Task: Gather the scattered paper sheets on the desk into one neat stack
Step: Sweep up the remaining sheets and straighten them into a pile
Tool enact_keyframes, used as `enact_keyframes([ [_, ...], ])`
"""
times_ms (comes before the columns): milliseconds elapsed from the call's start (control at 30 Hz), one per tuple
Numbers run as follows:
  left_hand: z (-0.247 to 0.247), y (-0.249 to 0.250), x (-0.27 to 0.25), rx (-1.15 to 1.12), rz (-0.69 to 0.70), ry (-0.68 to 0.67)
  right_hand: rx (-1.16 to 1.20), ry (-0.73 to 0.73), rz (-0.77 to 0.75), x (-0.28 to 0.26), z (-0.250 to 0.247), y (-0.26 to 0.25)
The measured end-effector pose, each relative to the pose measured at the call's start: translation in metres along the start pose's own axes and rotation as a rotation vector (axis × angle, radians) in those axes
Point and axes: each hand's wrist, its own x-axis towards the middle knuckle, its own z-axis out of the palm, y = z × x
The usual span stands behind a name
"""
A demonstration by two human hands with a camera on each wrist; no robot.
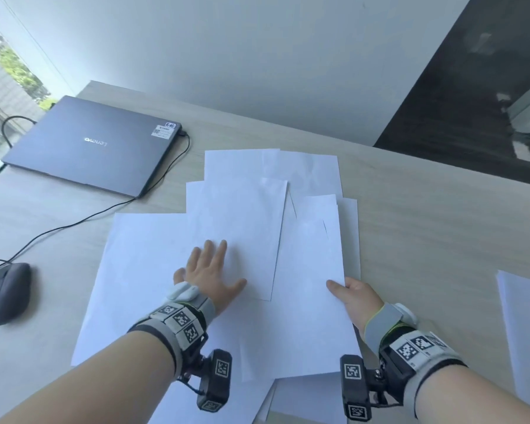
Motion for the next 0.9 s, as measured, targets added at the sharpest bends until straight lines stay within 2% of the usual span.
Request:
enact_keyframes([
  [133,0.008,0.01,-0.011,-0.021,0.122,0.005,-0.059,0.017,0.009,0.005,0.016,-0.003],
  [200,0.01,0.014,-0.014,-0.048,0.114,0.013,-0.092,0.013,0.007,-0.003,0.024,-0.015],
  [267,0.006,0.012,-0.012,-0.077,0.018,0.074,-0.1,0.019,0.006,-0.002,0.031,-0.021],
  [400,-0.014,-0.014,0.008,-0.269,-0.336,0.196,-0.188,0.028,-0.02,0.0,0.039,-0.027],
  [500,-0.031,-0.03,0.02,-0.32,-0.475,0.176,-0.203,0.019,-0.022,0.002,0.041,-0.028],
  [667,-0.034,-0.034,0.027,-0.197,-0.422,0.078,-0.203,0.006,0.023,-0.005,0.048,-0.034],
  [900,-0.022,-0.025,0.021,-0.207,-0.344,0.106,-0.178,0.034,0.01,-0.001,0.048,-0.033],
])
